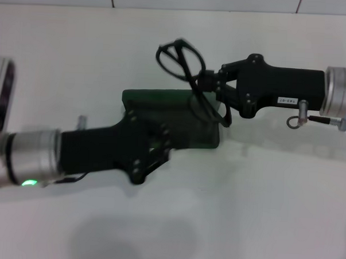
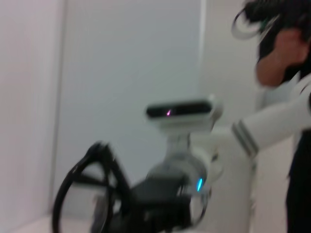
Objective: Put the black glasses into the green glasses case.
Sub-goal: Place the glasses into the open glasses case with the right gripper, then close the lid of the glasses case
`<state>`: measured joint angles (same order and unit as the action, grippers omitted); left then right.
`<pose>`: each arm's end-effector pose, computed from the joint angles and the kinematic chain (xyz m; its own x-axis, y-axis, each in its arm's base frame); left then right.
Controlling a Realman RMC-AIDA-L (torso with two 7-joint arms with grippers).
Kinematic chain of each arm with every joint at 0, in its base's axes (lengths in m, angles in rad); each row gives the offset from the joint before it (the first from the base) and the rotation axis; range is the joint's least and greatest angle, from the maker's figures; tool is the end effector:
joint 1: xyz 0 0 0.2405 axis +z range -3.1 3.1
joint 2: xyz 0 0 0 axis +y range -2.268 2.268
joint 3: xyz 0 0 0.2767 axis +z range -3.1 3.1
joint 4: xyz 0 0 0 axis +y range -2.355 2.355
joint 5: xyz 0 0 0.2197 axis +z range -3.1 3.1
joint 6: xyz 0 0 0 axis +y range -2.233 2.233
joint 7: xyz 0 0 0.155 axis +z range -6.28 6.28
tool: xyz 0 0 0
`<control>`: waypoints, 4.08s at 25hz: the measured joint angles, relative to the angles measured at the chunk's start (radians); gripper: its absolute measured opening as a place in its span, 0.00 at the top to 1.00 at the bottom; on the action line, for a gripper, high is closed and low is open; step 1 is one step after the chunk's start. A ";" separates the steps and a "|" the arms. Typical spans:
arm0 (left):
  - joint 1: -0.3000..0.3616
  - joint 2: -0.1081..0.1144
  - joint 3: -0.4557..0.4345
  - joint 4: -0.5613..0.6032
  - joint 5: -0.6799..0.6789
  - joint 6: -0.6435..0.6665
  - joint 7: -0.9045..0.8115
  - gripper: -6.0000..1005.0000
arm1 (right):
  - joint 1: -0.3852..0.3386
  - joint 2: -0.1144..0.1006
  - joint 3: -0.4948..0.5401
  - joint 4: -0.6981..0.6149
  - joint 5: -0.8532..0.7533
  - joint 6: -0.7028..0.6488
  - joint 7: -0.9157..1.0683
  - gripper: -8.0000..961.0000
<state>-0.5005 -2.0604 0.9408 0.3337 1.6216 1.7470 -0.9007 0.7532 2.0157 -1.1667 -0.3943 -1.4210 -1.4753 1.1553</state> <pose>-0.2551 0.2932 -0.0561 0.6835 0.0814 0.7254 0.1846 -0.9807 -0.0640 0.1776 0.3891 -0.0551 0.7665 -0.0931 -0.6355 -0.1807 -0.9807 -0.0742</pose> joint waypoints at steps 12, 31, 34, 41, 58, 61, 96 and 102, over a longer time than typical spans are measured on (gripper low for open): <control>0.141 0.051 0.001 0.098 0.104 -0.029 0.016 1.00 | 0.165 0.002 -0.075 -0.319 -0.523 0.085 0.435 0.93; 0.121 0.050 0.002 0.100 0.173 -0.096 -0.003 1.00 | 0.255 0.012 -0.448 -0.353 -0.547 0.357 0.591 0.93; 0.118 0.049 0.002 0.100 0.176 -0.096 -0.009 1.00 | 0.265 0.012 -0.477 -0.356 -0.558 0.378 0.600 0.93; 0.111 0.048 0.003 0.100 0.177 -0.096 -0.016 1.00 | 0.268 0.012 -0.523 -0.357 -0.562 0.416 0.601 0.92; 0.101 0.042 0.004 0.100 0.202 -0.091 -0.016 1.00 | 0.249 0.012 -0.559 -0.382 -0.560 0.467 0.613 0.92; 0.101 0.041 0.004 0.100 0.202 -0.090 -0.015 1.00 | 0.249 0.012 -0.566 -0.386 -0.559 0.466 0.614 0.92; 0.065 0.012 -0.010 0.090 0.191 -0.153 -0.088 1.00 | -0.286 -0.003 0.208 -0.438 -0.238 -0.101 0.272 0.41; 0.050 0.010 -0.010 0.096 0.191 -0.187 -0.166 1.00 | -0.392 -0.010 0.319 -0.242 -0.239 -0.186 -0.019 0.18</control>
<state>-0.4508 -2.0503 0.9311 0.4296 1.8130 1.5603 -1.0670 0.3611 2.0059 -0.8475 -0.6360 -1.6600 -1.6609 1.1358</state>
